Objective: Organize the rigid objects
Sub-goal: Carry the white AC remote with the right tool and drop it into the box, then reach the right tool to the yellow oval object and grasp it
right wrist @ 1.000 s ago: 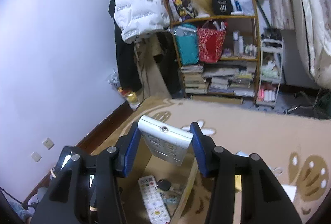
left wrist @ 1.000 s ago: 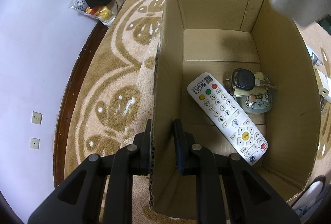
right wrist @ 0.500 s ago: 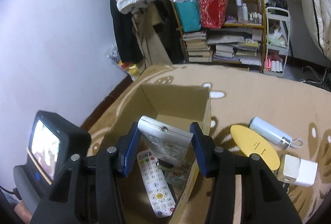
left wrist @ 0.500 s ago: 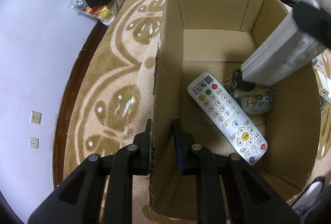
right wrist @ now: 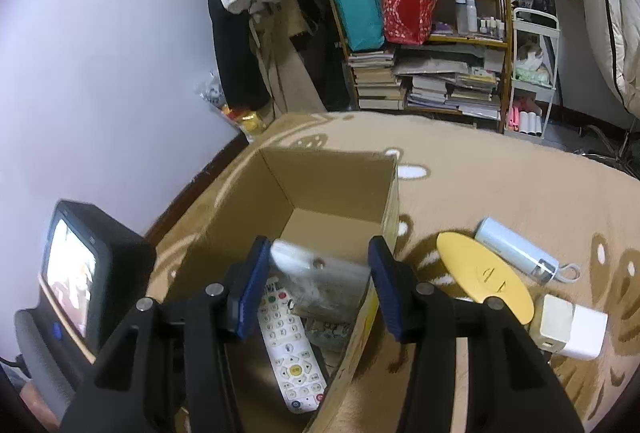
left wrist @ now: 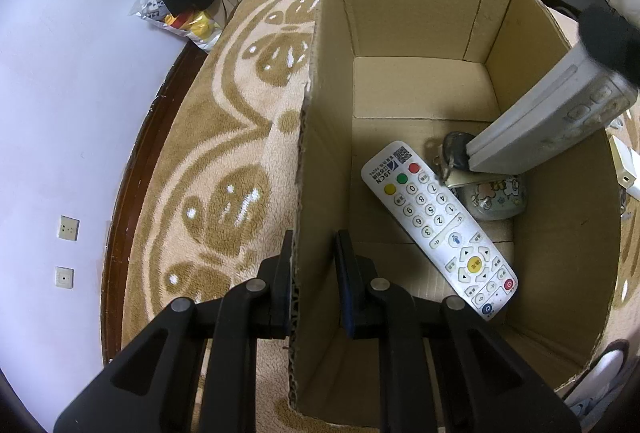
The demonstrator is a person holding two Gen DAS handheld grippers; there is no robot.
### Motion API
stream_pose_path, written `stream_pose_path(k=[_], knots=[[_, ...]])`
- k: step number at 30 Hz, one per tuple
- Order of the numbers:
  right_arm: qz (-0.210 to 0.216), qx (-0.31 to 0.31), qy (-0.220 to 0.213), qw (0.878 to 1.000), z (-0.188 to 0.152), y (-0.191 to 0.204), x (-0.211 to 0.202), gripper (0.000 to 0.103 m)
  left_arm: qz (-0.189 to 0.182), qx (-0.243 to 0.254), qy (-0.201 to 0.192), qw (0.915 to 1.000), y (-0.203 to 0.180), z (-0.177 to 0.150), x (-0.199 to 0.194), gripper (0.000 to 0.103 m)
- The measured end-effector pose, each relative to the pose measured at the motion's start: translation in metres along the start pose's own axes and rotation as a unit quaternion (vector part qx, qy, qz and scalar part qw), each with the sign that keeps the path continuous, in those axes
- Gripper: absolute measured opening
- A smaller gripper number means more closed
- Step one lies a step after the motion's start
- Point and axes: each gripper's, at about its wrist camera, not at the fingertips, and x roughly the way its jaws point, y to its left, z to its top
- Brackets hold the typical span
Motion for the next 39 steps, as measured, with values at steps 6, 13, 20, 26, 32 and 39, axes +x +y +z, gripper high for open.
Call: stream_pose_path(k=[6, 13, 20, 26, 32, 39], knots=[[-0.012, -0.001, -0.023, 1.000, 0.015, -0.008, -0.015, 0.085, 0.001, 0.002, -0.001, 1.0000, 0.000, 0.001, -0.001, 0.017], [-0.032, 0.011, -0.040, 0.999, 0.034, -0.040, -0.027, 0.103, -0.001, 0.000, 0.001, 1.0000, 0.000, 0.002, -0.002, 0.017], [-0.069, 0.017, -0.021, 0.997, 0.037, -0.083, -0.015, 0.103, 0.003, 0.002, 0.003, 1.0000, 0.000, 0.002, -0.001, 0.017], [-0.081, 0.028, 0.005, 0.996, 0.022, -0.112, 0.008, 0.103, 0.005, 0.003, 0.003, 1.0000, -0.001, 0.003, -0.001, 0.017], [-0.078, 0.036, 0.026, 0.996, 0.006, -0.129, 0.027, 0.103, 0.013, 0.008, 0.001, 0.9999, -0.002, 0.003, -0.001, 0.018], [-0.077, 0.024, 0.051, 0.995, -0.008, -0.137, 0.047, 0.103, 0.019, 0.011, -0.002, 0.9998, -0.003, 0.002, -0.001, 0.019]])
